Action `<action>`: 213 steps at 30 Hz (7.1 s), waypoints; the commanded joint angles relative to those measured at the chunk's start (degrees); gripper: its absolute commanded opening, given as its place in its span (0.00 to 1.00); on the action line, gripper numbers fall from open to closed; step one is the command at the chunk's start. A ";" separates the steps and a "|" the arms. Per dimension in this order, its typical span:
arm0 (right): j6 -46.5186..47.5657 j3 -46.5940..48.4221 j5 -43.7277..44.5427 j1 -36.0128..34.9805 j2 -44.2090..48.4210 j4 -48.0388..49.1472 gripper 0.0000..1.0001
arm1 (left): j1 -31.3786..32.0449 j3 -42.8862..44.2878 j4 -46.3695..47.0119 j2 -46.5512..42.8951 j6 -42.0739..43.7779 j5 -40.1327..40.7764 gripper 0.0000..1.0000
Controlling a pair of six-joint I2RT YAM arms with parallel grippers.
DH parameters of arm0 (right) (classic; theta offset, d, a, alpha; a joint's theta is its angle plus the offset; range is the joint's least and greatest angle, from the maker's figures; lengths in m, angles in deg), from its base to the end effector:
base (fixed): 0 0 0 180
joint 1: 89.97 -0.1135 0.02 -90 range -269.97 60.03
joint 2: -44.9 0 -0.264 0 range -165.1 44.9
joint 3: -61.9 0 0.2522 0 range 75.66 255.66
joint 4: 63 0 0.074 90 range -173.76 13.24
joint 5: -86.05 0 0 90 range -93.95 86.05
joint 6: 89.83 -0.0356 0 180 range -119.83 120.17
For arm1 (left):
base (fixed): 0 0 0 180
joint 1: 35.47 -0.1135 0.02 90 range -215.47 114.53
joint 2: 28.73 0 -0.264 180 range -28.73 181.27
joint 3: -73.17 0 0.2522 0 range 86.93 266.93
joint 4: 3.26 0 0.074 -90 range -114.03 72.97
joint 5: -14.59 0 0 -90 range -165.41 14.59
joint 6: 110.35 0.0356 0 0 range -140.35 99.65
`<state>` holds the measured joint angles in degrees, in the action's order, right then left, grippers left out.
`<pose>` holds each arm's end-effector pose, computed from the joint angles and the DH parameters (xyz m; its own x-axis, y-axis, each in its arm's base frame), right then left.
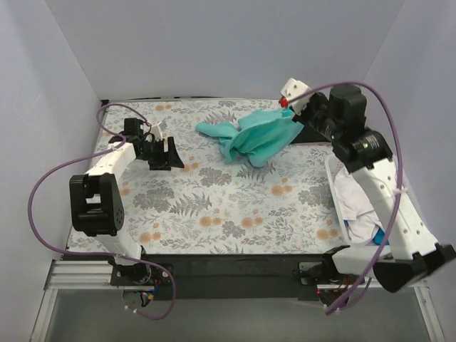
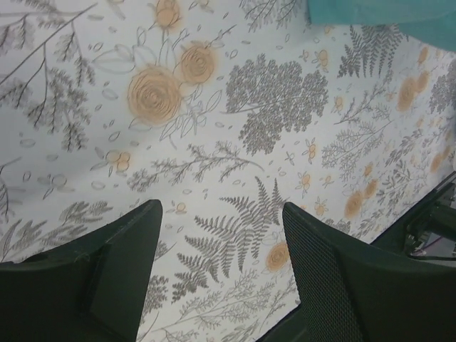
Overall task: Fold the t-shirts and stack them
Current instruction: Flatten the tshirt out
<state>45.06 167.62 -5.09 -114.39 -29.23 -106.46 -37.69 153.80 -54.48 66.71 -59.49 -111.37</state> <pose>0.2454 0.1122 0.4770 0.1715 -0.6970 -0.6962 -0.4376 0.5792 -0.6878 0.3312 -0.0081 0.2179 -0.8389 -0.5438 0.0236 -0.4158 0.6122 -0.6726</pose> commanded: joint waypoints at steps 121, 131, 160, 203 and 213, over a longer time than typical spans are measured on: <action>-29.50 -5.95 -2.29 6.93 15.77 8.24 0.01 | -17.37 23.55 -16.61 -17.82 31.59 -11.67 0.00; -30.12 3.03 0.01 6.93 22.01 13.34 0.01 | -20.72 22.16 2.81 -37.68 14.53 -2.19 0.00; -21.78 44.09 13.64 7.29 -26.41 39.96 0.01 | -18.96 74.23 26.44 13.31 -5.42 1.68 0.00; -10.07 -36.52 -17.40 0.34 2.61 1.04 0.82 | -25.21 -15.73 -10.80 -21.01 56.21 -11.59 0.50; -11.40 -33.51 -14.32 0.26 -15.16 -0.10 0.48 | -11.07 -17.65 -1.58 -15.29 39.59 3.35 0.45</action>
<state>34.78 132.26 -20.15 -114.04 -43.15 -104.71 -51.98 137.49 -59.90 51.63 -12.63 -113.73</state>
